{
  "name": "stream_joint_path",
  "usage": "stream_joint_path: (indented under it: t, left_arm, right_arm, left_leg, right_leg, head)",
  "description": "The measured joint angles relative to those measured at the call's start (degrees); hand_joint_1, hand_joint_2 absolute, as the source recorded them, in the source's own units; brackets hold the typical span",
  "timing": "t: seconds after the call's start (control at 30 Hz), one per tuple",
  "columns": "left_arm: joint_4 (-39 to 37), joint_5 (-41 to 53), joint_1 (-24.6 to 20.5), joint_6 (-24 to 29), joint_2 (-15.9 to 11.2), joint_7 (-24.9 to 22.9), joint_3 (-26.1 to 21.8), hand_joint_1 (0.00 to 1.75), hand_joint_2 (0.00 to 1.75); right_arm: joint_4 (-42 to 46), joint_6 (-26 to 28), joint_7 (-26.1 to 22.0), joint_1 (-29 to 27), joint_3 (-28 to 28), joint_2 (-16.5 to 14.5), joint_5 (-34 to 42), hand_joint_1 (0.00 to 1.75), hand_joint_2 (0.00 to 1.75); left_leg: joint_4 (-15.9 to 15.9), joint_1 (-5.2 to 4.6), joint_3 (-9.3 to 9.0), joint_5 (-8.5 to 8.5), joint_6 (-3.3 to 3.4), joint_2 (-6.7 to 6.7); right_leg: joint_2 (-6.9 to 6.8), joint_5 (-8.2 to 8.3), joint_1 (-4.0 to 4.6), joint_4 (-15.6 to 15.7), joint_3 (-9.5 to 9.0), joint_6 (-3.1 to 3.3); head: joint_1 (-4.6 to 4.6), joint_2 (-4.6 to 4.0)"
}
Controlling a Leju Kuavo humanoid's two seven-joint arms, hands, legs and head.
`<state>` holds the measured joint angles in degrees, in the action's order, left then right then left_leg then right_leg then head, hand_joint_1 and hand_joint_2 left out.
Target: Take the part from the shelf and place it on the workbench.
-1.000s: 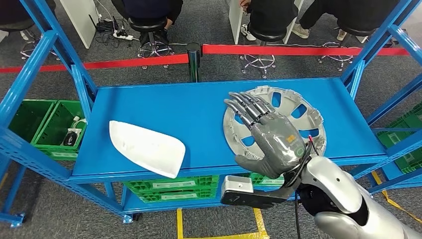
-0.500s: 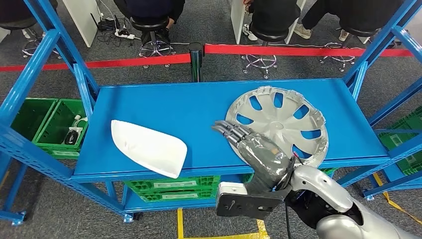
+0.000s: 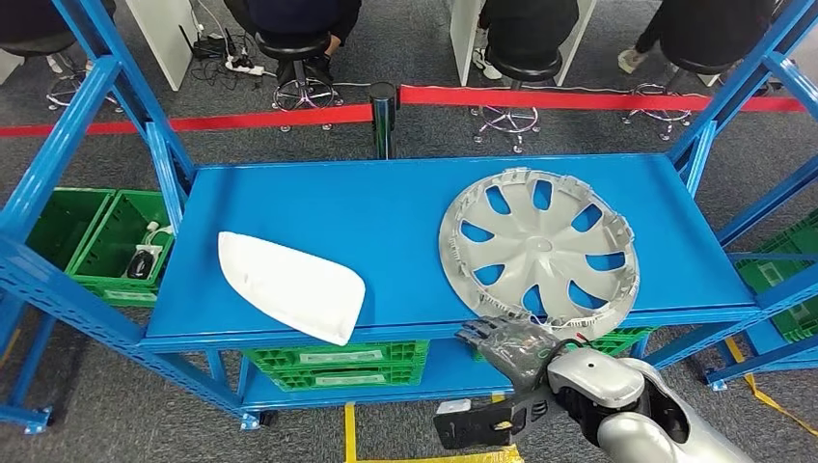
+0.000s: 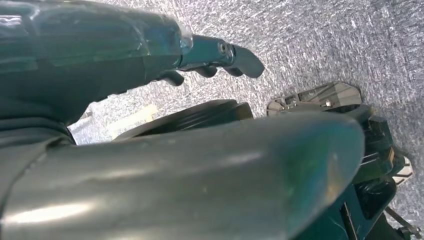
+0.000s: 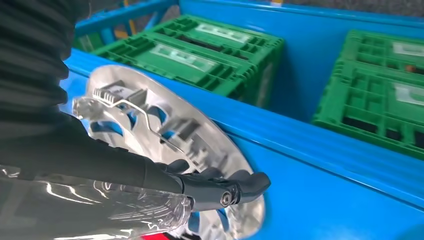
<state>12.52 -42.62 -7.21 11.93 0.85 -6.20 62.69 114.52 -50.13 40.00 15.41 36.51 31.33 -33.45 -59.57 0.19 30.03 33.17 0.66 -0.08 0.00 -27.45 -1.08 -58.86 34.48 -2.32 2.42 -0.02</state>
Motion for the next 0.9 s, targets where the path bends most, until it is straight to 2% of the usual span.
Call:
stream_joint_path:
  t: [0.17, 0.27, 0.47, 0.63, 0.83, 0.9]
  left_arm:
    - [0.00, -0.21, 0.00, 0.01, 0.04, -0.45, -0.01, 0.00, 0.00]
    - [0.00, -0.53, 0.00, 0.02, 0.04, -0.57, 0.01, 0.00, 0.00]
    - [0.00, -1.24, -0.01, 0.02, 0.06, -0.79, 0.01, 0.00, 0.00]
    - [0.00, -1.29, -0.01, 0.06, 0.12, -0.93, 0.01, 0.00, 0.00]
    - [0.00, -1.30, -0.01, 0.27, 0.26, -0.91, 0.01, 0.00, 0.00]
    - [0.00, -1.37, -0.01, 0.43, 0.34, -0.82, 0.01, 0.00, 0.00]
  right_arm:
    - [-0.99, -6.08, 0.01, -0.94, -3.73, -1.81, -4.76, 0.00, 1.75]
    - [-1.61, -4.78, 0.01, -0.73, -5.30, -2.50, -6.48, 0.00, 1.75]
    - [-3.24, 11.30, 0.01, 2.56, -5.85, -2.43, -5.85, 0.00, 1.75]
    - [-4.43, 17.90, 0.01, 4.23, -5.50, -1.67, -4.07, 0.00, 1.75]
    - [-4.97, 31.55, 0.00, 7.34, -3.81, 0.62, -0.62, 0.00, 1.75]
    - [-5.00, 33.86, 0.00, 8.19, -3.22, 1.59, -0.03, 0.00, 1.75]
  left_leg:
    - [0.00, 0.00, 0.02, 0.00, 0.00, 0.13]
    - [0.00, 0.01, 0.03, 0.00, 0.00, 0.22]
    - [0.00, 0.01, -0.04, 0.00, 0.00, 0.49]
    - [0.00, 0.01, -0.05, 0.00, 0.00, 0.44]
    - [0.00, -0.01, -0.07, 0.00, 0.00, 0.35]
    - [0.00, -0.01, -0.07, 0.00, 0.00, 0.31]
  right_leg:
    - [0.04, 0.00, 0.00, 0.00, -0.01, 0.00]
    - [0.08, 0.00, 0.00, -0.01, -0.02, 0.00]
    - [0.25, 0.01, 0.00, -0.01, -0.01, 0.00]
    - [0.26, 0.01, 0.00, -0.01, -0.01, 0.00]
    - [0.25, 0.01, 0.00, 0.00, -0.01, -0.01]
    - [0.24, 0.01, 0.00, 0.01, -0.01, -0.01]
  head:
    - [-0.02, 0.00]
    - [-0.01, 0.00]
    - [-0.02, 0.00]
    - [0.00, 0.00]
    - [0.00, 0.00]
    - [0.01, 0.00]
